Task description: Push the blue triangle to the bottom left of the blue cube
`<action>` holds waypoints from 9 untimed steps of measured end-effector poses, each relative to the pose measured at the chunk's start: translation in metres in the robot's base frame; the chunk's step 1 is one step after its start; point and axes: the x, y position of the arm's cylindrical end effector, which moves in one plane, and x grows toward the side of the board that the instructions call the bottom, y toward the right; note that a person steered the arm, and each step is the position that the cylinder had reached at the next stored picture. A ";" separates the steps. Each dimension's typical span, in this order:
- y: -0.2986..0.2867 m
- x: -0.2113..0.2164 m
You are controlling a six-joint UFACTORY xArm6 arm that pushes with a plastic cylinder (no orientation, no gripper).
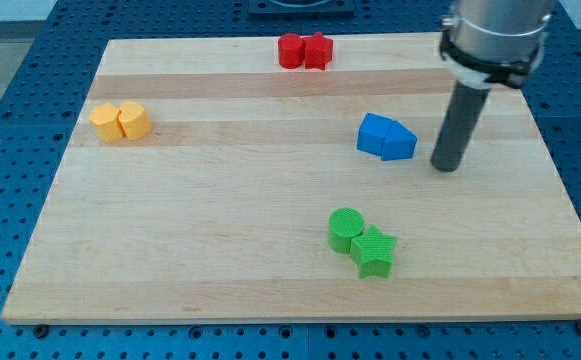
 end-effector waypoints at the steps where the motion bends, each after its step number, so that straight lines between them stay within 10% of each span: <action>1: 0.007 -0.011; 9: -0.044 -0.023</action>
